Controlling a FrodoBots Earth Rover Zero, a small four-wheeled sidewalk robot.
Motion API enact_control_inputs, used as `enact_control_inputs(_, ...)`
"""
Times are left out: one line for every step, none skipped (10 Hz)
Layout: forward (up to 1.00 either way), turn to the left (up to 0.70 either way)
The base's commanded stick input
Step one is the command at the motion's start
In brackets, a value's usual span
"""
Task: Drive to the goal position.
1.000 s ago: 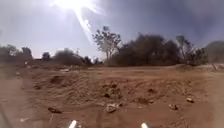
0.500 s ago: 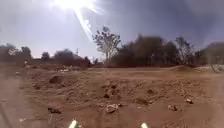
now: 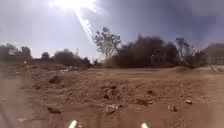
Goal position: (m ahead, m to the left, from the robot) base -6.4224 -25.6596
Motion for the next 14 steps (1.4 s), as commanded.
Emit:
enact_control_inputs(0.85, -0.27)
enact_control_inputs(0.85, -0.27)
enact_control_inputs(0.85, -0.27)
enact_control_inputs(0.85, -0.27)
enact_control_inputs(0.85, -0.27)
enact_control_inputs(0.85, -0.27)
enact_control_inputs(0.85, -0.27)
enact_control_inputs(0.85, -0.27)
enact_control_inputs(0.85, -0.27)
enact_control_inputs(0.85, -0.27)
enact_control_inputs(0.85, -0.27)
enact_control_inputs(0.85, -0.27)
enact_control_inputs(0.85, -0.27)
enact_control_inputs(0.85, -0.27)
